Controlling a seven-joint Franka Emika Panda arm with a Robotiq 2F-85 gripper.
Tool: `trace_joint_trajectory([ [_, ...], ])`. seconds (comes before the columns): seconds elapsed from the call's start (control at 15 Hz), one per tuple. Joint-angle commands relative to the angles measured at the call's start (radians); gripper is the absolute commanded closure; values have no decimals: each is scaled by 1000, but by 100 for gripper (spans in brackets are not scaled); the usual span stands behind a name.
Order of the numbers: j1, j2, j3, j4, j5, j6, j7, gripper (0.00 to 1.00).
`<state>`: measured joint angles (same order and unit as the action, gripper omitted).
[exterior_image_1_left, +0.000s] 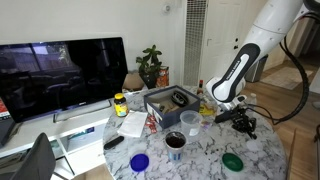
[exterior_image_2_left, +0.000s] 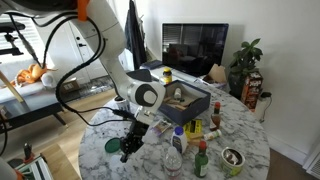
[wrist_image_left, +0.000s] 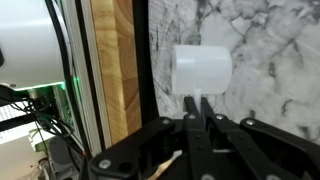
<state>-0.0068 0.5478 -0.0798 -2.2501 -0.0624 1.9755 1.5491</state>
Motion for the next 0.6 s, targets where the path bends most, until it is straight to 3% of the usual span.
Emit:
trace_joint_trajectory([
  [0.0, 36, 61, -26, 43, 20, 9, 32, 98],
  [0.2, 48, 86, -34, 63, 19, 12, 50, 98],
  [0.4, 51, 87, -37, 69, 19, 14, 54, 92],
  [0.53, 54, 88, -39, 71, 19, 20, 58, 75],
])
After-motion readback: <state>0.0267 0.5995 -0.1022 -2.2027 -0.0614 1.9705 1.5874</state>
